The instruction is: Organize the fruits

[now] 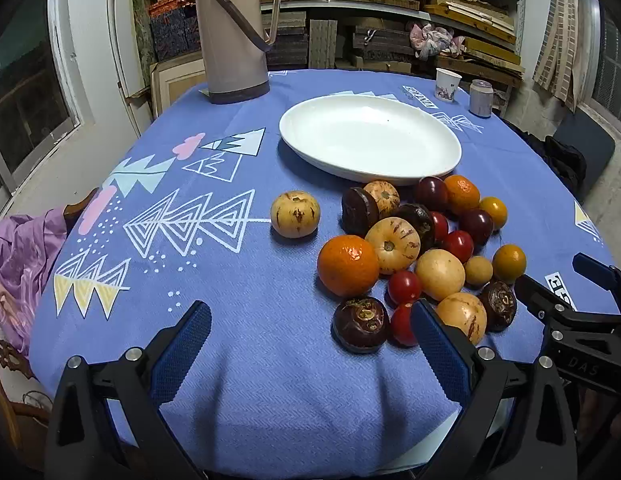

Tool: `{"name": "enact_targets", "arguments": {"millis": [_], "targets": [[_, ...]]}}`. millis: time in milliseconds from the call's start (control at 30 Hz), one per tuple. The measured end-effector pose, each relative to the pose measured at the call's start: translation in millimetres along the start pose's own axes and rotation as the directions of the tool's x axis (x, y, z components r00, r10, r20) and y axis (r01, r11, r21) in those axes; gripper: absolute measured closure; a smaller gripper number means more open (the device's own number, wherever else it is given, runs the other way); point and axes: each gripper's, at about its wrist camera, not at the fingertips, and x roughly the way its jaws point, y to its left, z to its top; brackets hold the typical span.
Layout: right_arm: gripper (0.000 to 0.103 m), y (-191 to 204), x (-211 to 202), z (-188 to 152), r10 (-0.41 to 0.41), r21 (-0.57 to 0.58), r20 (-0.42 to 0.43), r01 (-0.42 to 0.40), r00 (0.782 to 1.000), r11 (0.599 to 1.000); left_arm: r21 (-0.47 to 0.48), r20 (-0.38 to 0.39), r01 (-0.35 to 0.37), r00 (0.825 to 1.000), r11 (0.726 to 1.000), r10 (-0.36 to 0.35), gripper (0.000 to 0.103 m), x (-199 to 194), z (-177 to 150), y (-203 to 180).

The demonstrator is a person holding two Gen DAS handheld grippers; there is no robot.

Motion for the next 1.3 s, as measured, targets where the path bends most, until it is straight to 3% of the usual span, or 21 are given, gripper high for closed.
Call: {"name": "enact_targets", "arguments": {"millis": [1300], "targets": [[0.004,0.6,0.5,0.3,0.001,0.001,-0.002,-0.001,1.0,1.0,-0.01,-0.017,0.006,1.0,1.0,-0.007,0.003,3.5,-1.9,1.4]]}}
